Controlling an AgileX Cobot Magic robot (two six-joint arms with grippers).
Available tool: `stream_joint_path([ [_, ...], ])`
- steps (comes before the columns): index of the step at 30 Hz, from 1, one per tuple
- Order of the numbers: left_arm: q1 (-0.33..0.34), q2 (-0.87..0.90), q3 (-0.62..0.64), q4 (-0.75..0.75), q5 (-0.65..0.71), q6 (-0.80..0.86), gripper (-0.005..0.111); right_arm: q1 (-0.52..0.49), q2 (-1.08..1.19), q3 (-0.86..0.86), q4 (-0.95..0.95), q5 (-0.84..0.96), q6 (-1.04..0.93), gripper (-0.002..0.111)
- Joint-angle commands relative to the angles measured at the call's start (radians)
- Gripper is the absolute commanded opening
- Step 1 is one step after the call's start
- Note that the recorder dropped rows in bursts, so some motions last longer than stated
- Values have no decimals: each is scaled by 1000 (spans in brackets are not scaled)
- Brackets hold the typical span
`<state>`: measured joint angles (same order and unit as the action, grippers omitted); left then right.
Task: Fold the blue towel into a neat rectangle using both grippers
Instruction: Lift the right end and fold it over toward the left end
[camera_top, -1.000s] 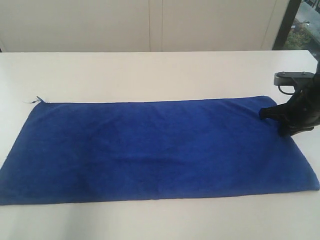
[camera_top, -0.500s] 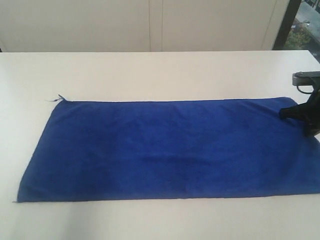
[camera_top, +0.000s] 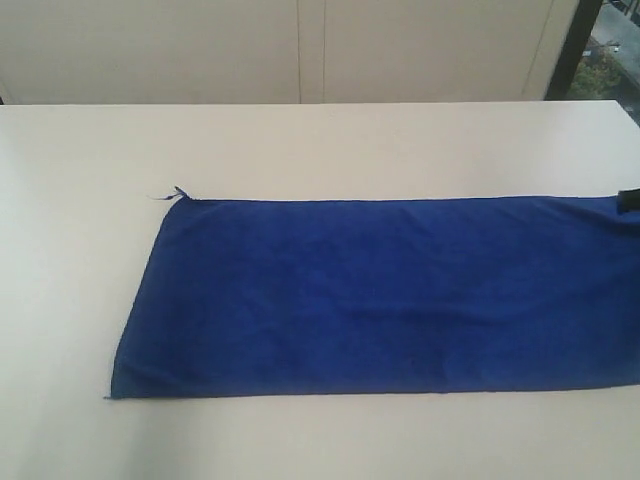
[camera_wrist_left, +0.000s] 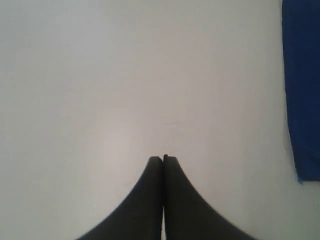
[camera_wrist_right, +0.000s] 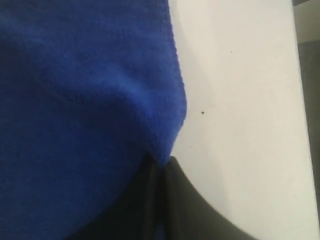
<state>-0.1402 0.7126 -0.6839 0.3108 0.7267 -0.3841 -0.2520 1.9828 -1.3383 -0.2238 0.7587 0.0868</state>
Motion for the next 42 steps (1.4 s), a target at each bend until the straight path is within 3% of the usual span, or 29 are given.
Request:
stream_joint_path([
  [1,-4,-6,8,1,4,-9,0,53,-71,-48,82,67,-49,0],
  [13,-4,-6,8,1,4,-9,0,403,-256,-239,176,250,-102,0],
  [25,-4,-6,8,1,2,-9,0,729,-172,-478,376,262,-212,0],
  [33,-4,-6,8,1,2,-9,0,953,76,-606,481,131,-229,0],
  [42,-4,-6,8,1,2,-9,0,1040,336,-633,575,-117,-229,3],
])
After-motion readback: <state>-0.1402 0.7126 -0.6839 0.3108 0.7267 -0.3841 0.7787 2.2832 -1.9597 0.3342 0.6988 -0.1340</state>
